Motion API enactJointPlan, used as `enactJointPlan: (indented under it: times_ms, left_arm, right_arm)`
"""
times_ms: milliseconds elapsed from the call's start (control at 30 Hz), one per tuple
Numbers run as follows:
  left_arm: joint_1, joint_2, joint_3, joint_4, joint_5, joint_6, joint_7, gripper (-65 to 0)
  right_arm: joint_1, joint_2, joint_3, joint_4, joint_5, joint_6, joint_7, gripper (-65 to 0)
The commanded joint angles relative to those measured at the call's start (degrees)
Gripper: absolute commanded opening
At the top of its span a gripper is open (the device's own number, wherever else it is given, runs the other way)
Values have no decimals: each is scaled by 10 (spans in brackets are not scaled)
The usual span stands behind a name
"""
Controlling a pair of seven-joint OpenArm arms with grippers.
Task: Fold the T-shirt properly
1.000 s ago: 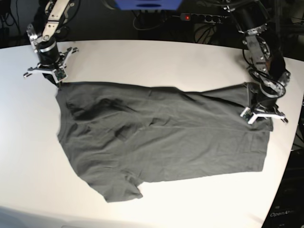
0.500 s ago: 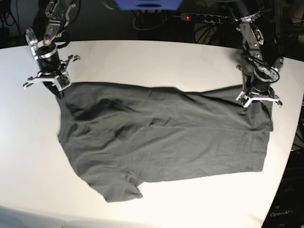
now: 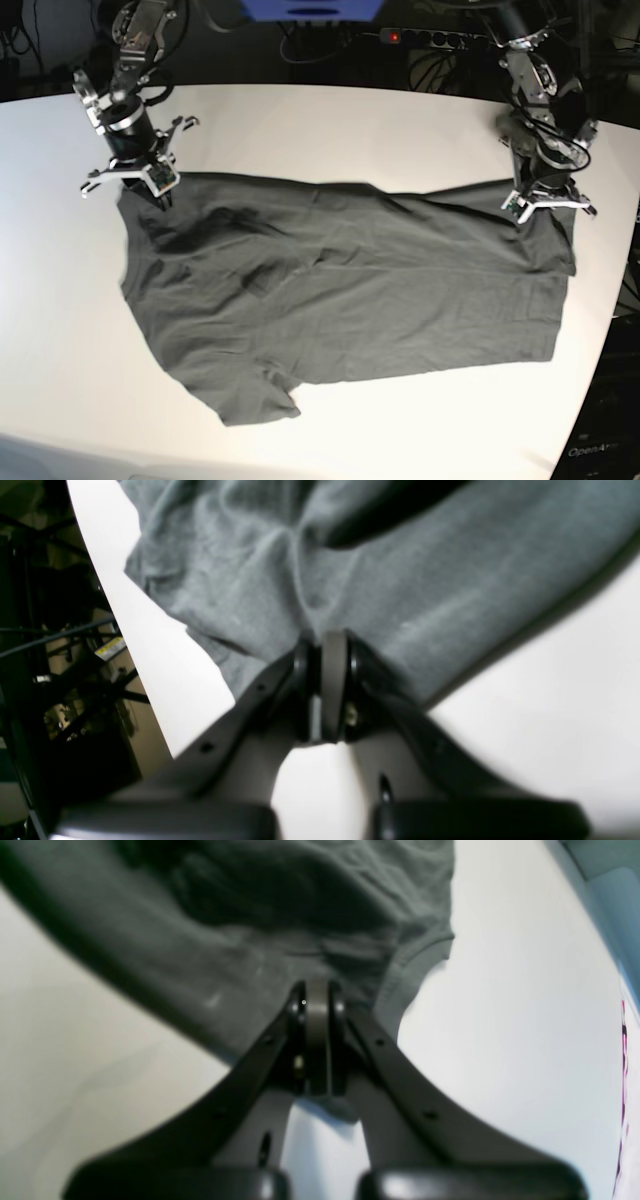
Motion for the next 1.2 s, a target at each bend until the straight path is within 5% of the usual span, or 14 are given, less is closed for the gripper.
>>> enactJointPlan:
  times_ms: [0,300,633,867,1167]
  left_arm:
    - [-8,-6,-5,0,-1,2,-1,-619]
    - [-18,-6,-12,-11,0,2,-2,-619]
    - [-18,-4,-12,-10,0,2,-2,-619]
    - [-15,-1,-10,-9,0,2,-2,-619]
    - [-13,0,-13,-10,0,2,-2,-619]
  right_arm:
    - [7,2,1,3,9,-3,13,-647]
    - [35,14,3,-60,9,-3,11,-647]
    - [65,71,29,-152,61,-3,8,-647]
    - [69,71,119,-178,64,36,15,-647]
    - [60,71,142,-180,65,37,15,-647]
